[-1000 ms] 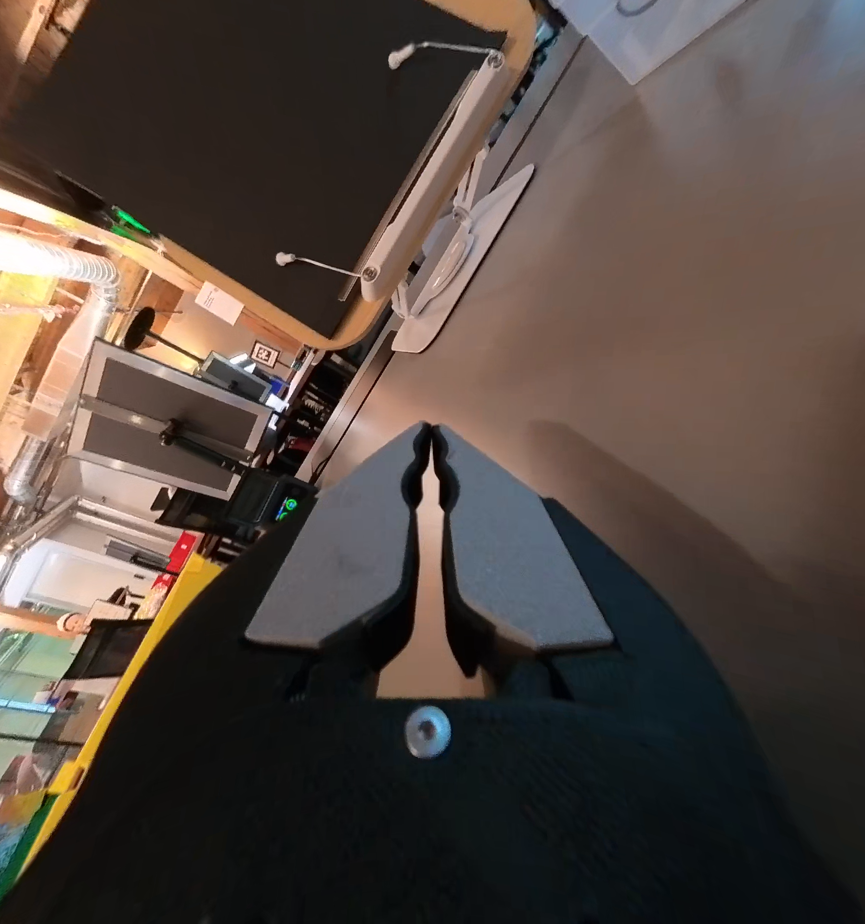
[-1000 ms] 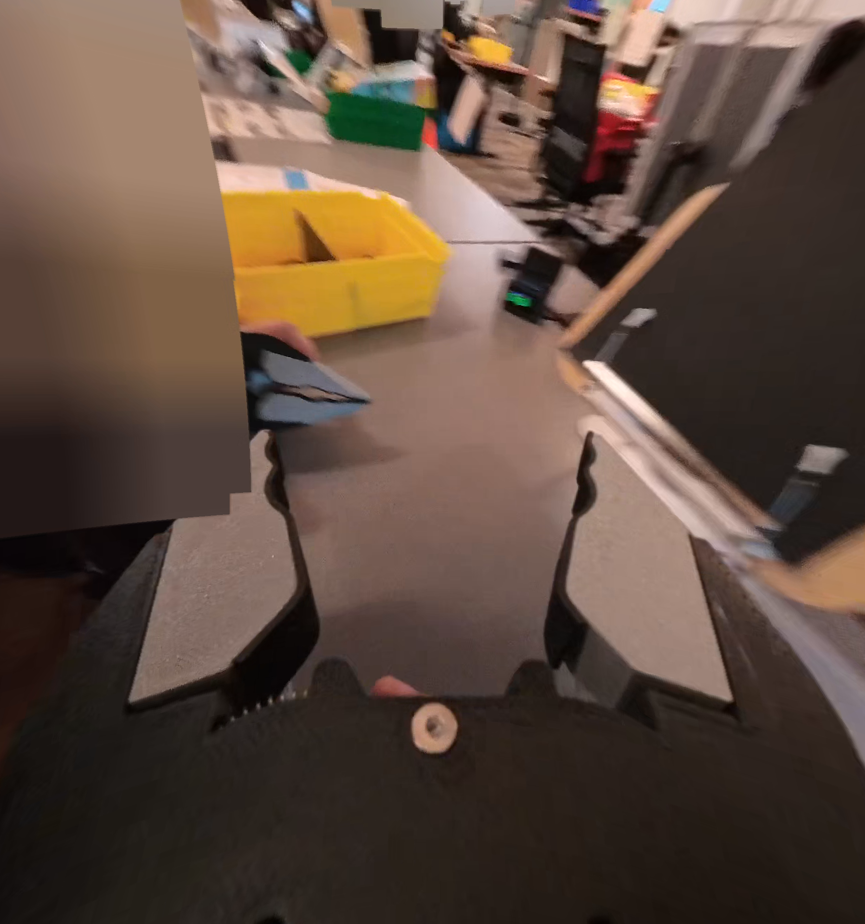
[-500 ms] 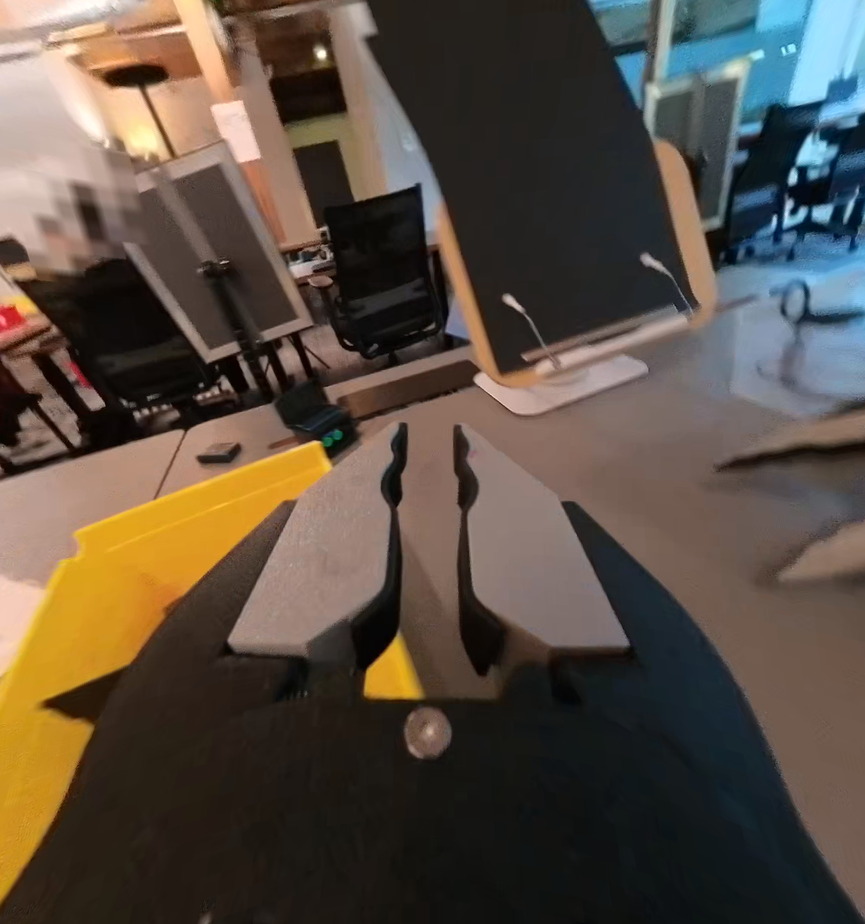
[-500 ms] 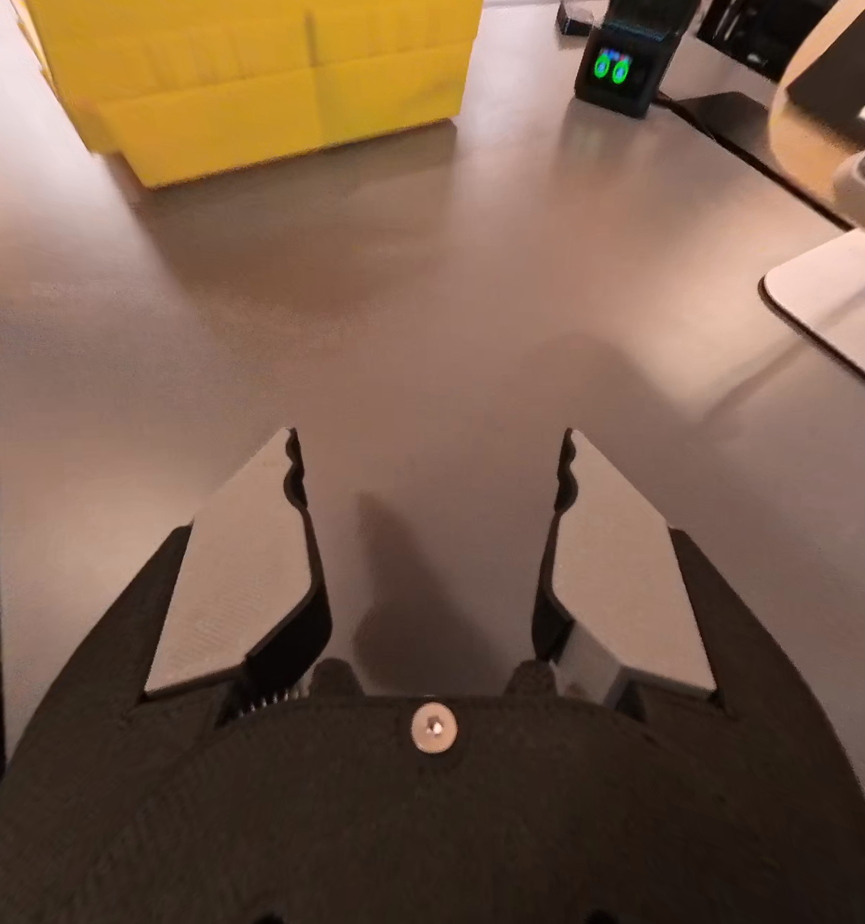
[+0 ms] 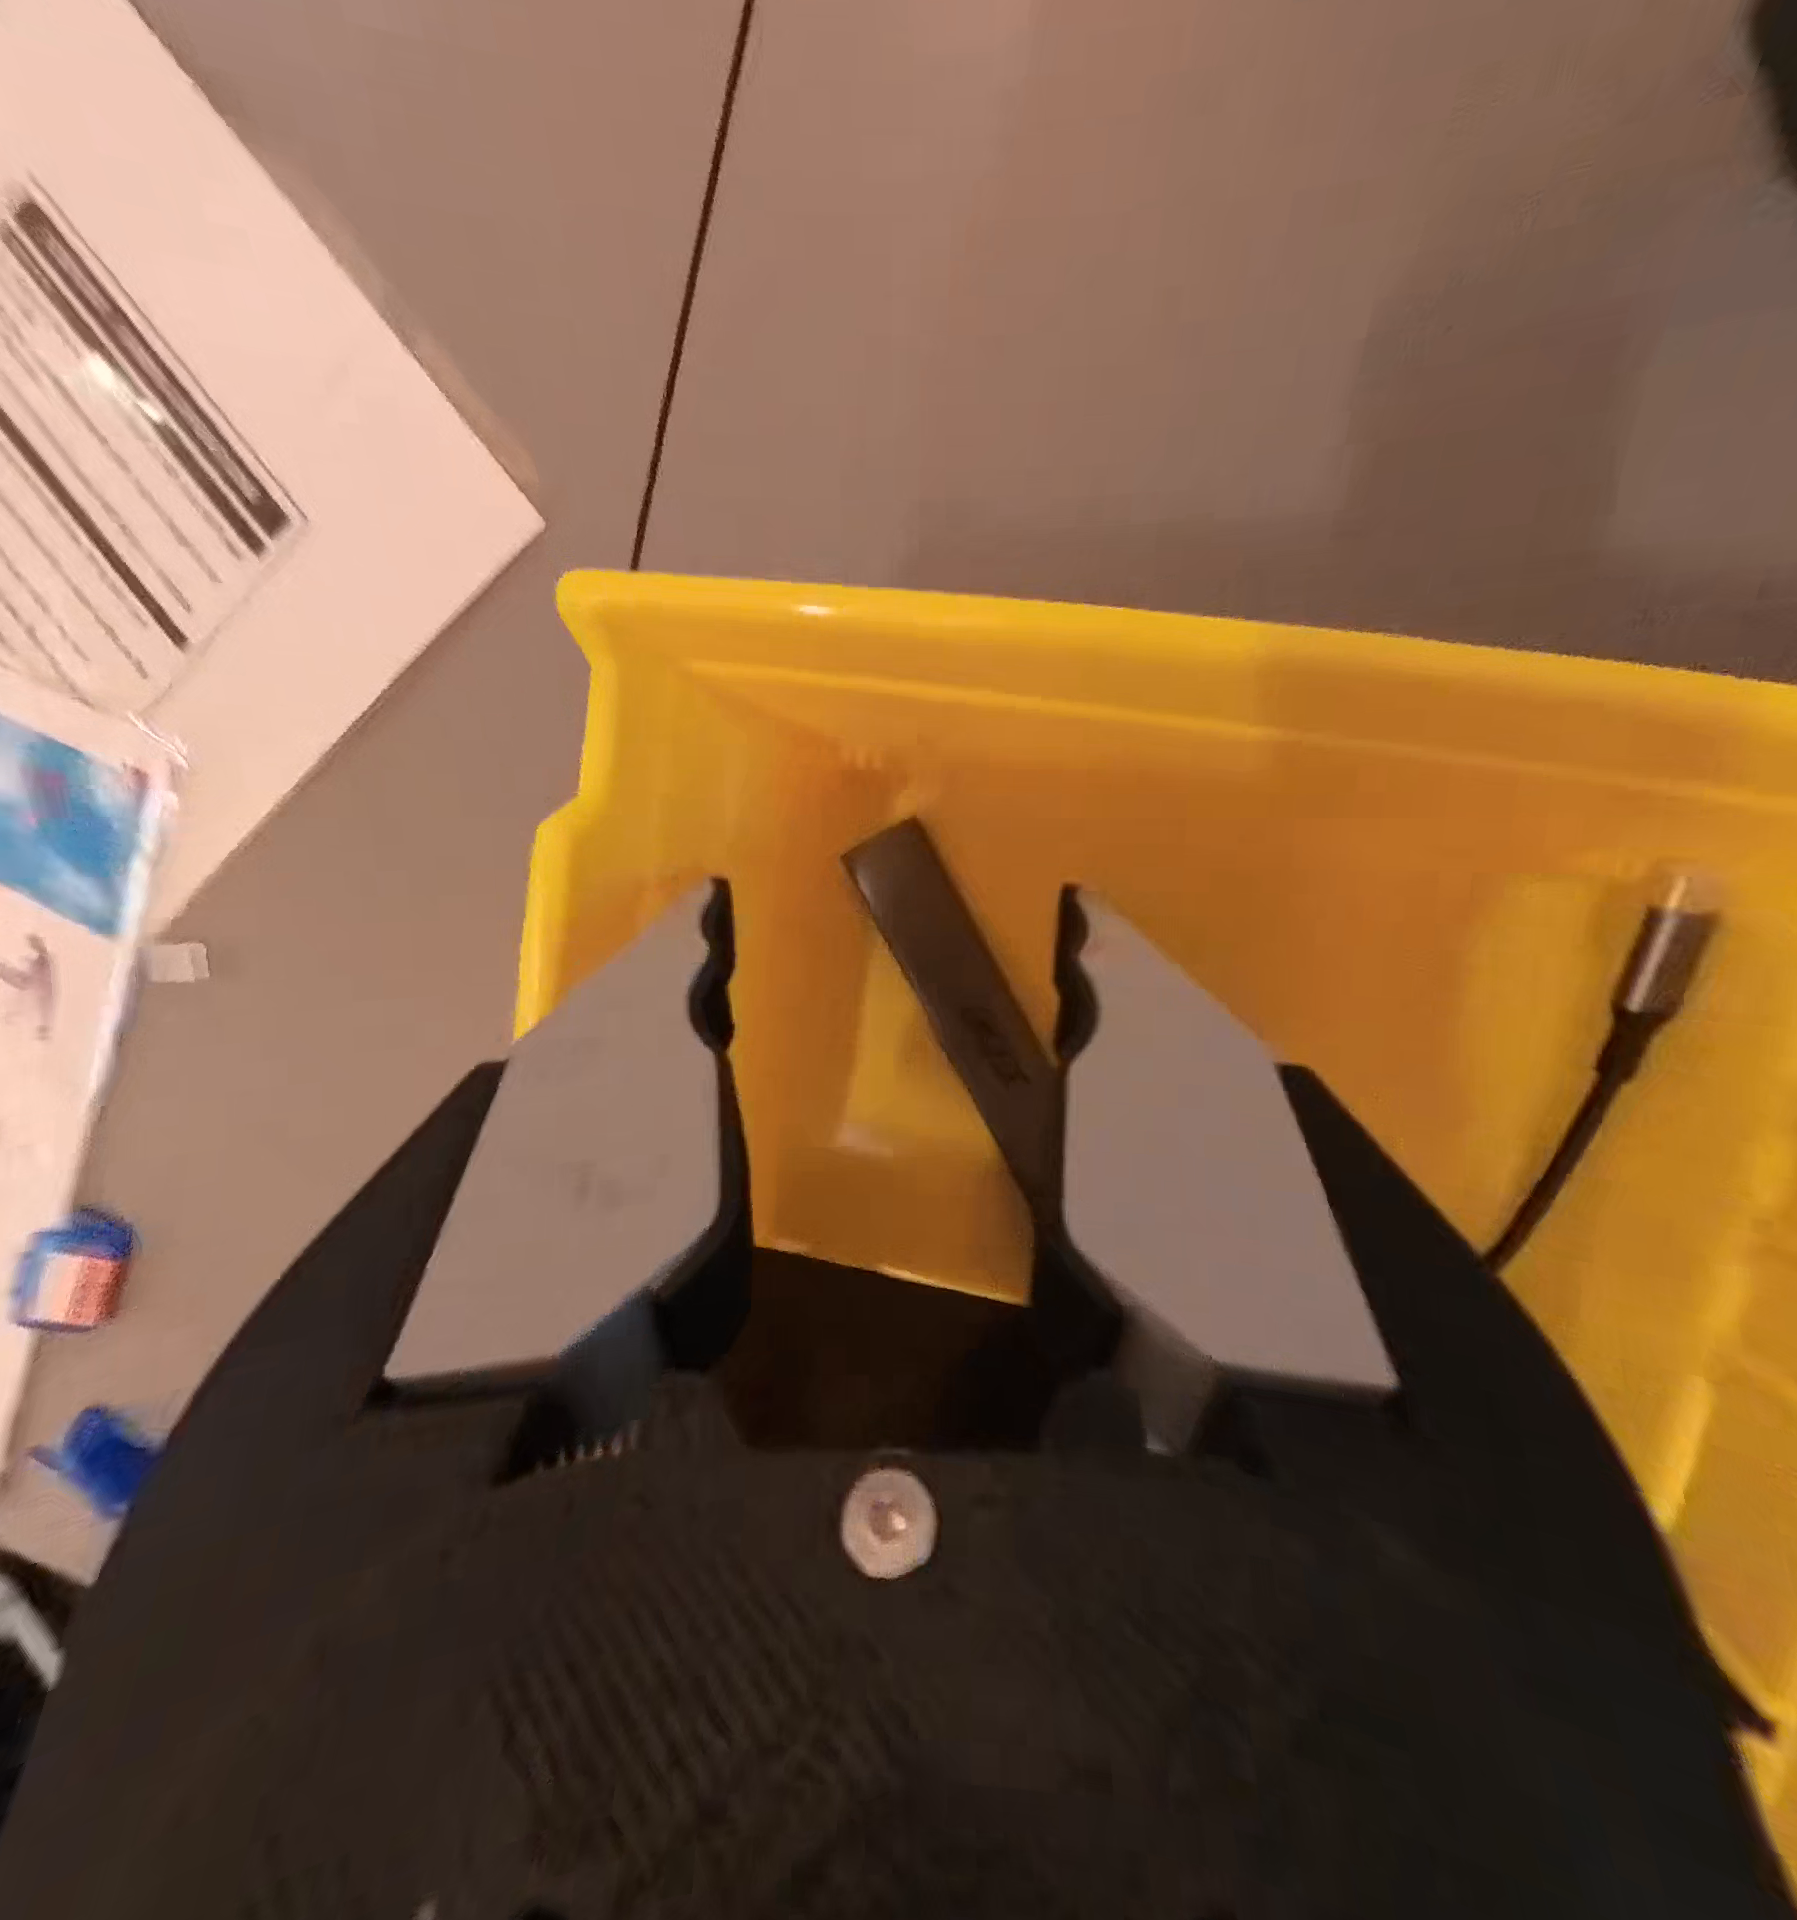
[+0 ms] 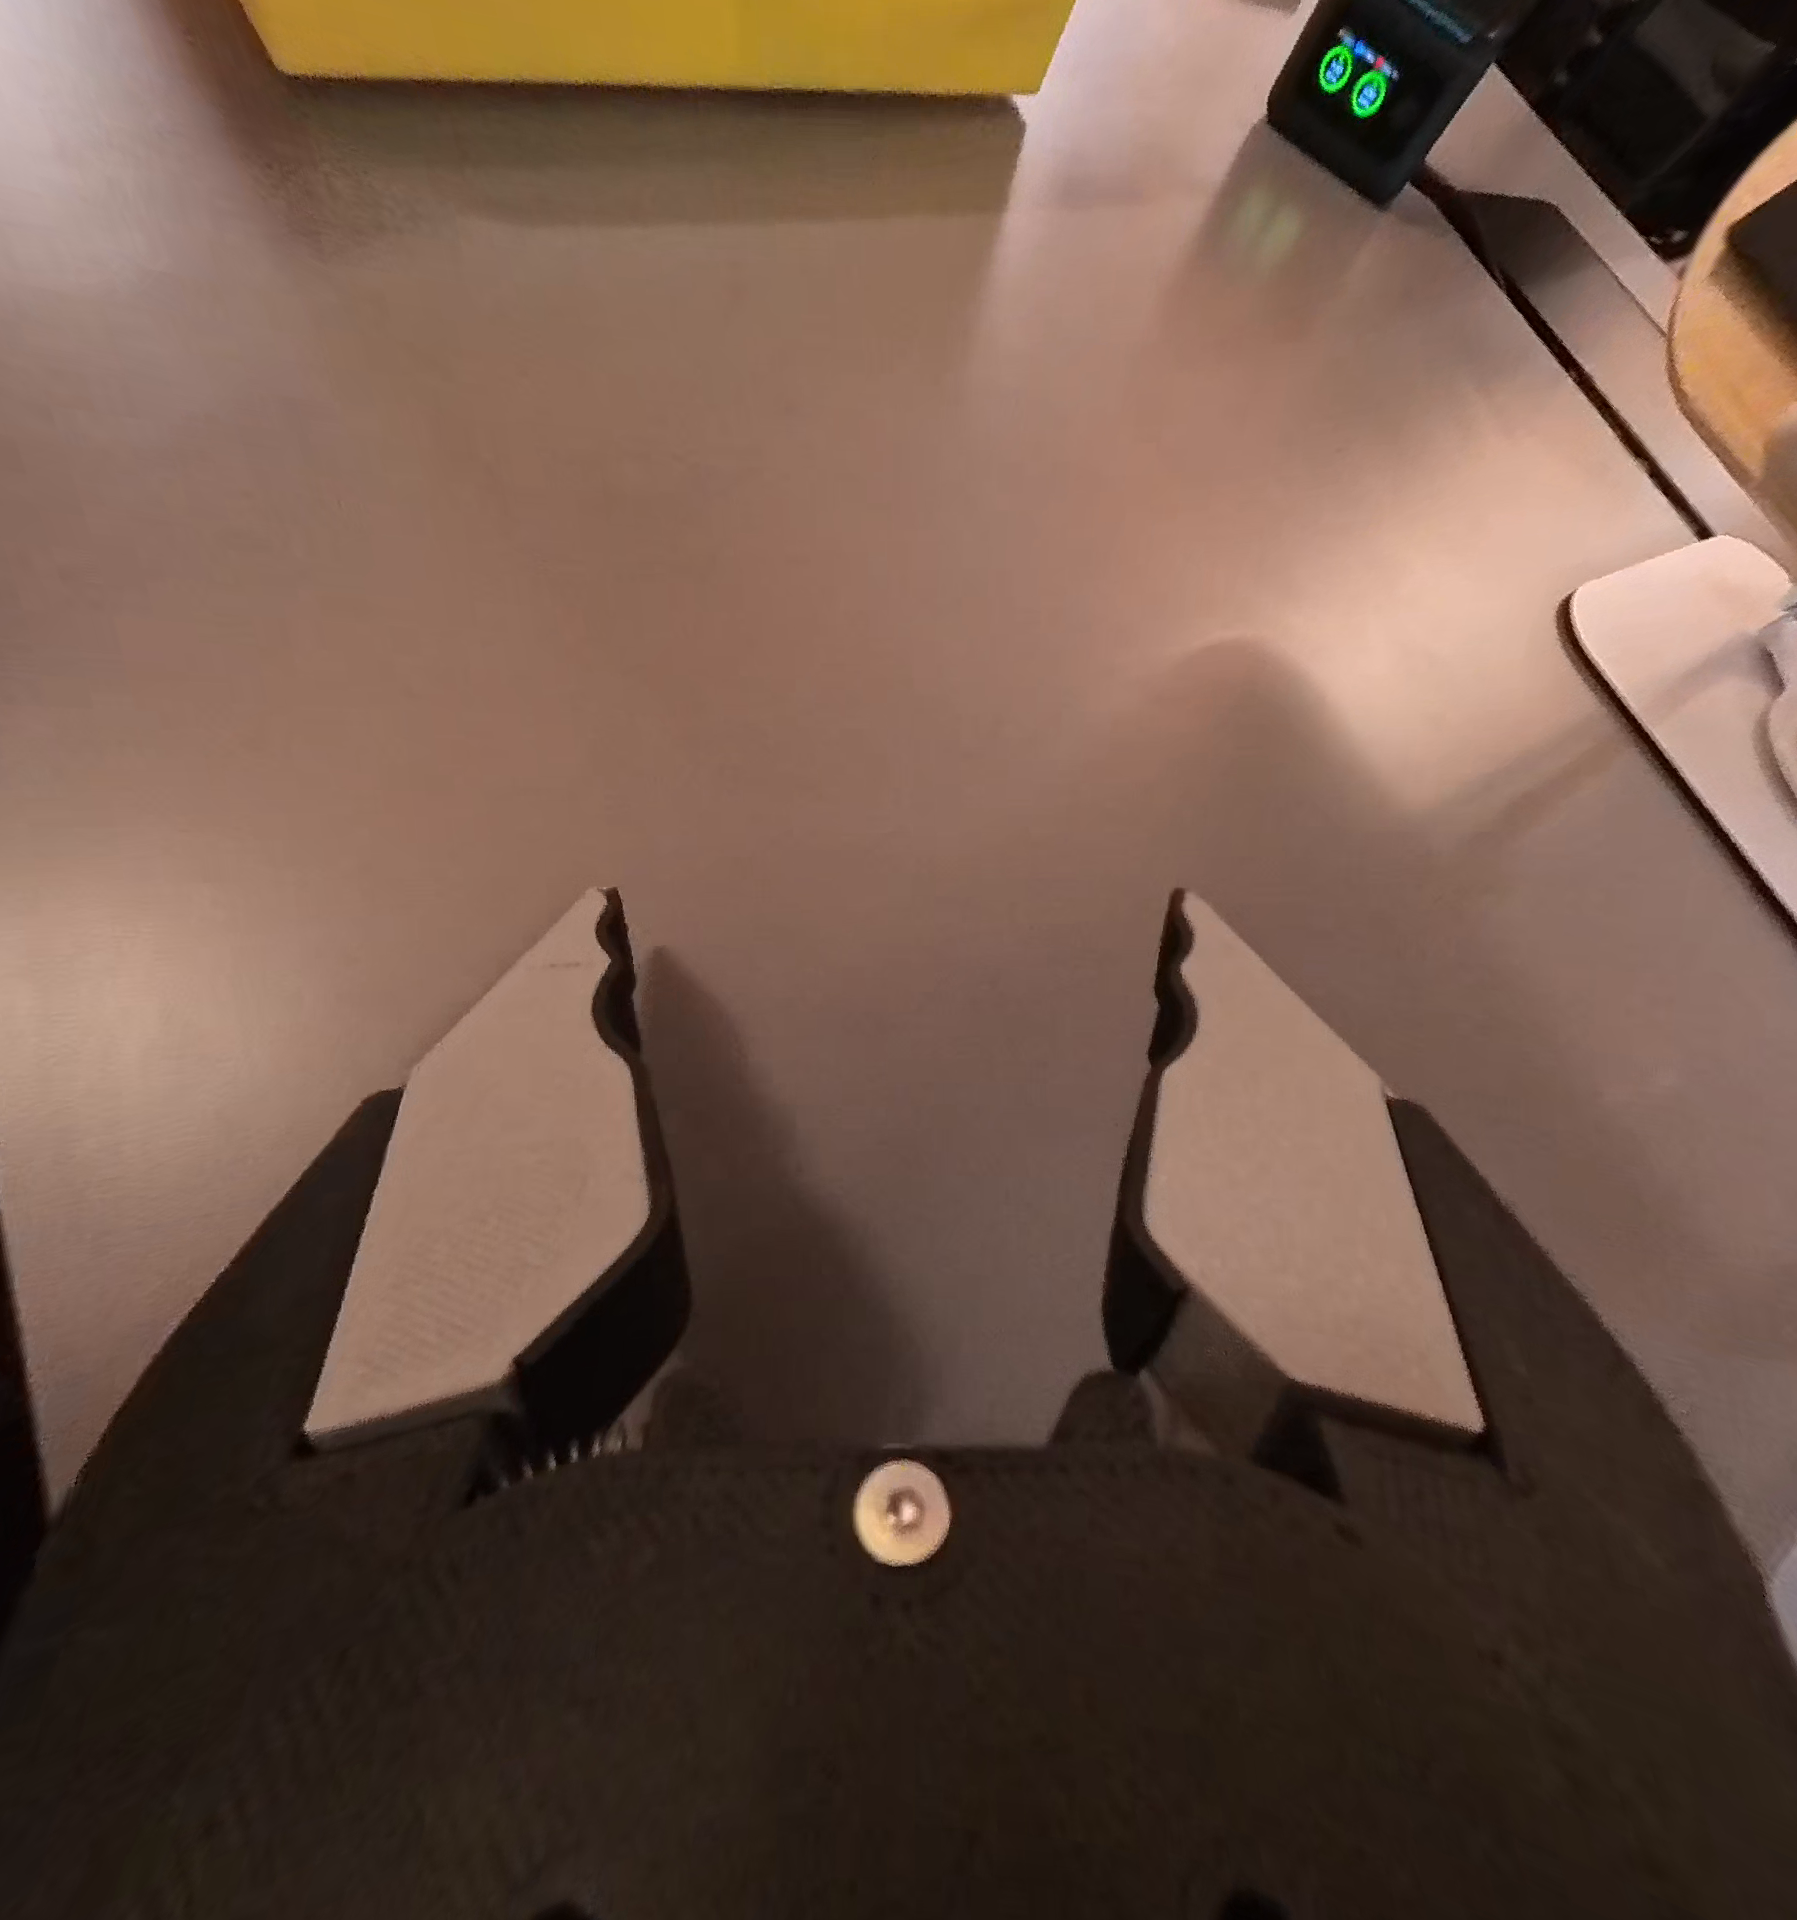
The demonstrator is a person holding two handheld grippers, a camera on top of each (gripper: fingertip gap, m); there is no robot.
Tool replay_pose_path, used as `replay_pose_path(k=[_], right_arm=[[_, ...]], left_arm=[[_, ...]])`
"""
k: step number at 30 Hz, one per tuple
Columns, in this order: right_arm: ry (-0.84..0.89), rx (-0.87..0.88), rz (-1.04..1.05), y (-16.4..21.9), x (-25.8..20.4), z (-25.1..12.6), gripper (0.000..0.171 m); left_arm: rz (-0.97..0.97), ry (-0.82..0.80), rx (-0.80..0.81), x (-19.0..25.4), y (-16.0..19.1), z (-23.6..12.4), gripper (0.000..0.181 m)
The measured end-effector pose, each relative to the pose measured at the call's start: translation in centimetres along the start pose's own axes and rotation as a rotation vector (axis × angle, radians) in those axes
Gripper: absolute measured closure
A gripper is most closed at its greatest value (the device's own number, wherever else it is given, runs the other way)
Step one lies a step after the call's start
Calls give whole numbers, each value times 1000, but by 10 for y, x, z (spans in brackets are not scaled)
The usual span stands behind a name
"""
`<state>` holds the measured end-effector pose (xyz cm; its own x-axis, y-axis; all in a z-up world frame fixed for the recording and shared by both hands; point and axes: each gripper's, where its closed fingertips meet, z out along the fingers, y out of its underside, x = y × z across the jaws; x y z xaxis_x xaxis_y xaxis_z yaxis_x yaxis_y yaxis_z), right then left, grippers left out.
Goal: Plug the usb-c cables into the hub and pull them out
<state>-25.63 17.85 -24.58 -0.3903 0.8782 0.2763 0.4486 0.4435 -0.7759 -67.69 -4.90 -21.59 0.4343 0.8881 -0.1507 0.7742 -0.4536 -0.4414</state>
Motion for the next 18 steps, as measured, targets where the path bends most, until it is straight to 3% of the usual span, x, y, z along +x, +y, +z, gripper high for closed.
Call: replay_pose_path(k=[5,10,11,13,18], right_arm=[[-3,-4,12,6,1,-2,73],[16,16,16,7,4,-7,80],[19,22,15,6,4,-8,83],[21,33,16,5,5,-9,85],[19,25,18,6,5,-8,86]], left_arm=[[-67,27,-102,7,12,19,107],[-38,9,-203,10,30,32,110],[-40,18,-196,11,28,32,113],[-17,45,-223,15,33,33,136],[127,77,-265,24,37,35,146]])
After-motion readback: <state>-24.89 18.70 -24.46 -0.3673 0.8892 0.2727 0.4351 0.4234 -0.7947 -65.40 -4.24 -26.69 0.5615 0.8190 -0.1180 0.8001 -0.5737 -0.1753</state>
